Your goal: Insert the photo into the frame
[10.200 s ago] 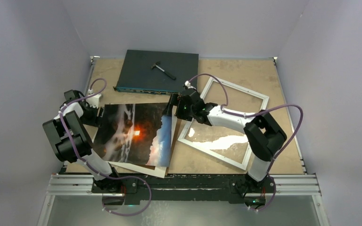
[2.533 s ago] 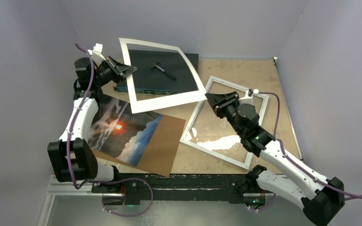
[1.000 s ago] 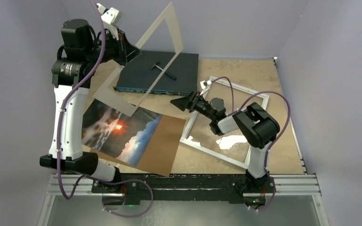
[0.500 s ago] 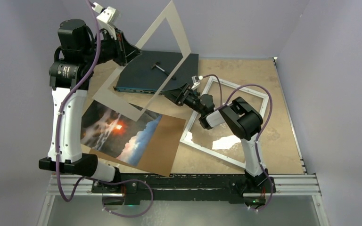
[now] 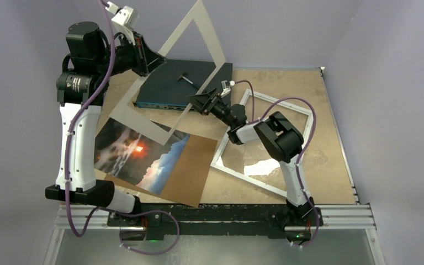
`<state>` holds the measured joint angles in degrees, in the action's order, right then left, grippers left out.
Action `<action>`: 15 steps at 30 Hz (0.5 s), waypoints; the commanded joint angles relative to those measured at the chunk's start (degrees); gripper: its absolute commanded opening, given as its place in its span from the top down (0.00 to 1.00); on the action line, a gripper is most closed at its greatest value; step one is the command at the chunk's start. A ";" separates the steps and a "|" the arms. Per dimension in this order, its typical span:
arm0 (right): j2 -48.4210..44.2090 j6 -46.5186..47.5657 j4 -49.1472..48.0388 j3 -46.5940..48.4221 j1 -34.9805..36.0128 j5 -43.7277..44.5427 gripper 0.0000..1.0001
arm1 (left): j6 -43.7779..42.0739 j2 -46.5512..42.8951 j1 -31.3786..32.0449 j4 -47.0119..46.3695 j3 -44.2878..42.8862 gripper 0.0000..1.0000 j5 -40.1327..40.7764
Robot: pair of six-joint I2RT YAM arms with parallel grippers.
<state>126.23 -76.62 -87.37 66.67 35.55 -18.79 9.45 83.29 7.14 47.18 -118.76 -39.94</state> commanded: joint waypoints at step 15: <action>-14.81 -0.07 -32.37 -7.26 0.09 -1.75 0.16 | 0.62 -1.98 -0.28 -4.55 2.72 1.00 7.67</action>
<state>116.03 -78.00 -86.89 60.64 35.62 -19.16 9.45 82.67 7.14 45.43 -117.30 -34.61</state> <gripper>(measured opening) 0.855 0.003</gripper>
